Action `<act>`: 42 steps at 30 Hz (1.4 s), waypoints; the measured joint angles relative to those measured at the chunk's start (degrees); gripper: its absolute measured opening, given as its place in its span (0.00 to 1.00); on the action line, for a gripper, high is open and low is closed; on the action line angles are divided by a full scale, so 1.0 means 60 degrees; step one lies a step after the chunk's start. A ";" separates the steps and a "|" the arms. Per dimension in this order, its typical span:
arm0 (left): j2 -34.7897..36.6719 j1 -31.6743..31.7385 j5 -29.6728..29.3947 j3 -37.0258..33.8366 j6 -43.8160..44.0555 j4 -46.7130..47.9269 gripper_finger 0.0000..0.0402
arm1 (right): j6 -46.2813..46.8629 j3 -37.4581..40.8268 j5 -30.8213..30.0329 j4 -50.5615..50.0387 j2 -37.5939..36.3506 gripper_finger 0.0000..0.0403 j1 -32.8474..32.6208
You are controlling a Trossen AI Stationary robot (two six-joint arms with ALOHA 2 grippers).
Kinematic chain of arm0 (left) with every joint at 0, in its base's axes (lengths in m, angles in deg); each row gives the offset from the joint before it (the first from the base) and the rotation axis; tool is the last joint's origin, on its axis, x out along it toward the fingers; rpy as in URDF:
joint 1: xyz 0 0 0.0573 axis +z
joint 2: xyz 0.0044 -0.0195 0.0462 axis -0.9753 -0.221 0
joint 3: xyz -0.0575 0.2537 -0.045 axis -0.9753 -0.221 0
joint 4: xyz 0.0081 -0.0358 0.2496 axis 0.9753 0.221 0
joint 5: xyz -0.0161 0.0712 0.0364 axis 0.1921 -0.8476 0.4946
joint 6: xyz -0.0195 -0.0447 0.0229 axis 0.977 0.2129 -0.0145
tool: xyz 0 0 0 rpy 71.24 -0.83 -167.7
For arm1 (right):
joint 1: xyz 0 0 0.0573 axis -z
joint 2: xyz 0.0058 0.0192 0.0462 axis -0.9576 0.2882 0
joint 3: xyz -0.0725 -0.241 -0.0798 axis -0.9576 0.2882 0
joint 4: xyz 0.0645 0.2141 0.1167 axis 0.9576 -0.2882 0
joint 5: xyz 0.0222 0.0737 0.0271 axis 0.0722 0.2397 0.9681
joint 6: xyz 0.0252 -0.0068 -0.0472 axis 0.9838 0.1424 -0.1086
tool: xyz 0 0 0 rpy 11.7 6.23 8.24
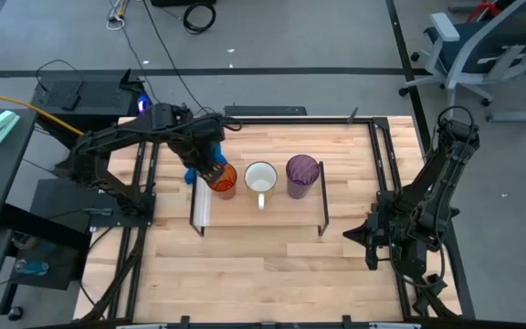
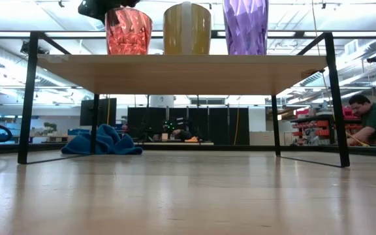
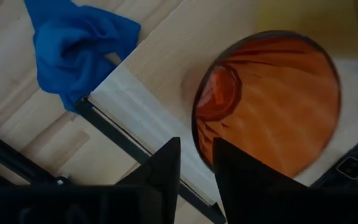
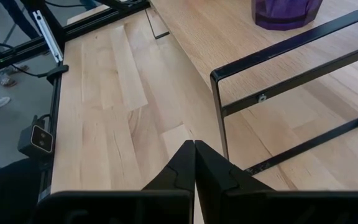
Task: Stack small to large cups/mugs on shelf
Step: Return to Home Position
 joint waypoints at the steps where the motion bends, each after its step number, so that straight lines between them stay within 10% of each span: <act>1: 0.0104 0.0000 0.0000 0.0000 -0.0007 -0.0005 0.26 | -0.0004 0.0000 0.0000 -0.0003 0.0000 0.03 0.0000; 13: 0.2026 -0.0260 -0.0410 0.0000 -0.0367 -0.0007 0.22 | -0.0110 0.0002 0.0000 -0.0007 0.0000 0.03 0.0000; 25: 0.3600 -0.2740 -0.4555 0.0007 -0.0116 -0.0029 0.21 | -0.0361 0.0000 0.0000 -0.0007 0.0000 0.03 0.0001; 42: 0.2813 -0.7164 -0.8691 0.0007 0.0682 -0.0122 0.20 | 0.0166 0.0000 0.0525 0.0160 0.0000 0.03 -0.0074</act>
